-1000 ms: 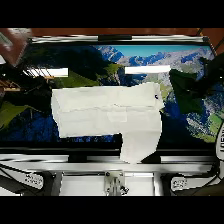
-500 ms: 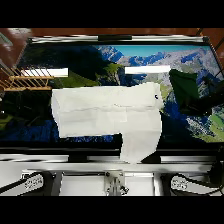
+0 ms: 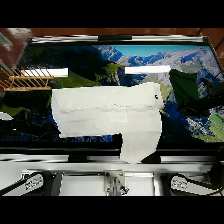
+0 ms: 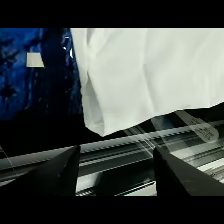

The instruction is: Fold the shirts.

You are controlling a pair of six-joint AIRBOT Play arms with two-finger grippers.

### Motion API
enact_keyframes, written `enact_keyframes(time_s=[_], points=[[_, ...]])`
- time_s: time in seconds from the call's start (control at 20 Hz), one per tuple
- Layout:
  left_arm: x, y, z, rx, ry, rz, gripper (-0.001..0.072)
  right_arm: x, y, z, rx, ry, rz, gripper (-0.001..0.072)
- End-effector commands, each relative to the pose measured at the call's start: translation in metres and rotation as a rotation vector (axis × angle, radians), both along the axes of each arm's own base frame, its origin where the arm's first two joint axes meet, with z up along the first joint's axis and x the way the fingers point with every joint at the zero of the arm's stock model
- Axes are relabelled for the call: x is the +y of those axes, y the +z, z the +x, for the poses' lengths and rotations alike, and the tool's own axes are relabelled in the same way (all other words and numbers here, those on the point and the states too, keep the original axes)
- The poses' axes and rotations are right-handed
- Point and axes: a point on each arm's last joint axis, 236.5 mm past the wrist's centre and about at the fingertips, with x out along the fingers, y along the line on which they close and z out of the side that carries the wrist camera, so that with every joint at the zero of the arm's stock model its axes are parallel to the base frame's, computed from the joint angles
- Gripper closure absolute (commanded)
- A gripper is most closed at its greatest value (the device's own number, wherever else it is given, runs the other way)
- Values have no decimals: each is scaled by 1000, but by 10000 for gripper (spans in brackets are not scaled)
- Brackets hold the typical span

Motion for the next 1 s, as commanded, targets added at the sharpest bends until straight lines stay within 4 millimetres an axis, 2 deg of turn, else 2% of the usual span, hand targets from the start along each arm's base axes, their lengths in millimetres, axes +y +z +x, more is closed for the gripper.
enact_keyframes(time_s=[0.0,0.25,0.45,0.6,0.7,0.75,0.9,0.95], points=[[-1,-14,-3,-6,-10,12,173,0,0,0,3,-10,2,167],[-1,-16,-3,-16,-26,10,175,0,0,0,7,-17,3,166],[1,-20,7,-36,5,19,181,0,0,-1,11,-18,5,167],[-7,-28,6,-17,-20,11,184,1,0,-1,13,-20,5,167],[-13,-35,4,-4,-43,11,213,1,0,-3,20,-19,9,167],[-15,-37,5,0,-48,13,274,2,0,-4,25,-16,11,167],[-16,-37,4,4,-49,9,658,0,-2,-12,55,-4,3,166],[-16,-37,4,4,-49,10,679,-1,-6,-17,77,0,-5,166]])
